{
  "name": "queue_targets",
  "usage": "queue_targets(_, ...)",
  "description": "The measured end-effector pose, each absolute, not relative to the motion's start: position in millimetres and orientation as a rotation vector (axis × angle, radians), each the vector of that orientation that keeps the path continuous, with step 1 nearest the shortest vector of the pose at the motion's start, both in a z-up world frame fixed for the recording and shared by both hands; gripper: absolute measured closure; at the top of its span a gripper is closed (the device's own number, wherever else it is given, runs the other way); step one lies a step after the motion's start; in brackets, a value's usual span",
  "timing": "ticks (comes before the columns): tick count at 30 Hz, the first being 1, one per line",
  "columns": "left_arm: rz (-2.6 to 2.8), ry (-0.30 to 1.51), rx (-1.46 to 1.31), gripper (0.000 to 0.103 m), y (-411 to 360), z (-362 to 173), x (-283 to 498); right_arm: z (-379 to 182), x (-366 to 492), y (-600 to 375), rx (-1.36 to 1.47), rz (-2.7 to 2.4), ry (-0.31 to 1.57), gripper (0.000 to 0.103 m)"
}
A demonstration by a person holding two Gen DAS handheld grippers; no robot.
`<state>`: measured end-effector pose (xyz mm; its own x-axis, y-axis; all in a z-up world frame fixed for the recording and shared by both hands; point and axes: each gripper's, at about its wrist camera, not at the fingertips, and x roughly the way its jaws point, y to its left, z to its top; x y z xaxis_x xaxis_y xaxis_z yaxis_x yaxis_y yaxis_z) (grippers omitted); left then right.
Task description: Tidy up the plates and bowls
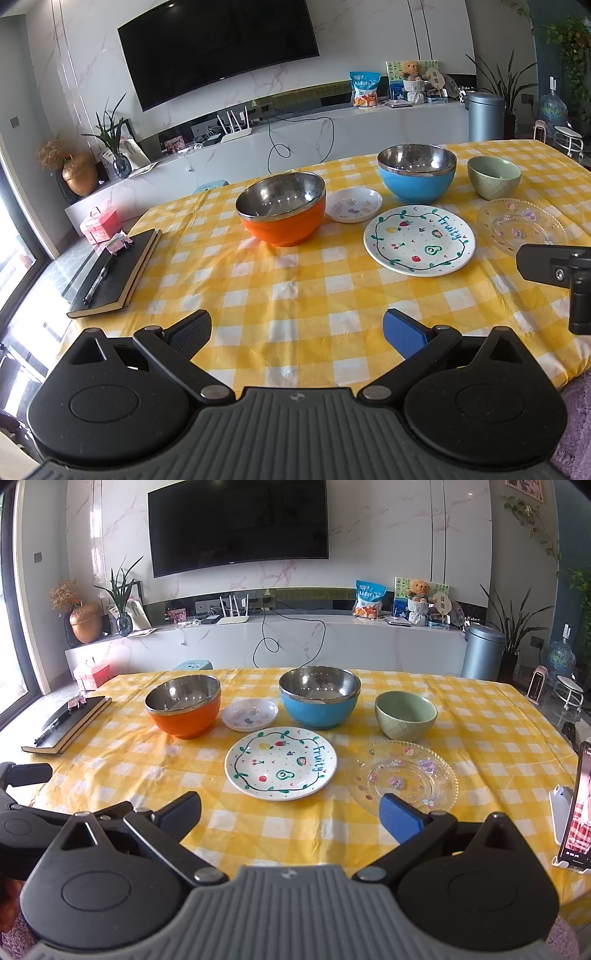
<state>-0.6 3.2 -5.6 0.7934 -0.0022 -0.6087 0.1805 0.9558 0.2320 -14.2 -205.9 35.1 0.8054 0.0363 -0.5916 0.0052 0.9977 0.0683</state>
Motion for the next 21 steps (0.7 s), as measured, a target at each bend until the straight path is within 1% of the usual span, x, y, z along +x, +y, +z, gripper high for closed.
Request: queue_targets(21,-0.106,0.650,0.294,0.000,-0.4,-6.4,-1.5,33.4,-14.1,-205.8,0.084,0.026,0.640,0.002)
